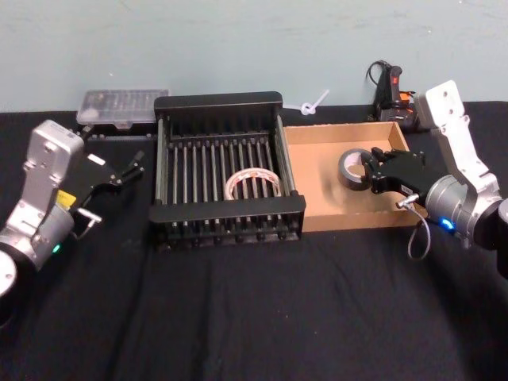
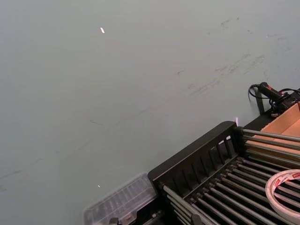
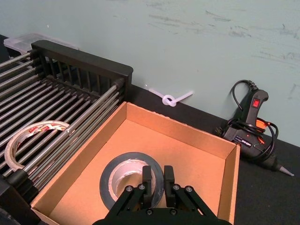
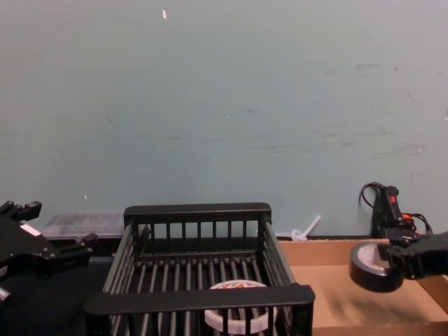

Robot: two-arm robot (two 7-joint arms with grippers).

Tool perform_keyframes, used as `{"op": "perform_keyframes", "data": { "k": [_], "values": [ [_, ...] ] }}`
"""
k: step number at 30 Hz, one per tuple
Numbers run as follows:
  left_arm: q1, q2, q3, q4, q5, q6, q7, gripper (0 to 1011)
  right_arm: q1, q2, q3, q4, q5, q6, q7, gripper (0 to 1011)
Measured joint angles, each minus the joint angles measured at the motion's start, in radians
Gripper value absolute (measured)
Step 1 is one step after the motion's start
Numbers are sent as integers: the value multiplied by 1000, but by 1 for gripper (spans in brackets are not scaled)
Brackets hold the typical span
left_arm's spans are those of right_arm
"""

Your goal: Pick up the white tape and place it into the black box , Pick up the silver tape and place it into the brown box.

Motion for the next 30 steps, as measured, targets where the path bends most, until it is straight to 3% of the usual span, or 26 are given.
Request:
{"op": "perform_keyframes", "data": {
  "k": [6,17,20,23,30],
  "values": [
    [0,0,0,0,0,0,0,1001,0,0,-1,-1,1,0,1,246],
    [0,0,0,0,0,0,0,1001,-1,1,-2,-2,3,0,1,625],
    [0,0,0,0,0,0,0,1001,-2,2,-2,-3,3,0,1,684],
    [0,0,0,0,0,0,0,1001,-2,2,-2,-3,3,0,2,818],
    [0,0,0,0,0,0,0,1001,-2,2,-2,-3,3,0,1,969]
  ]
}}
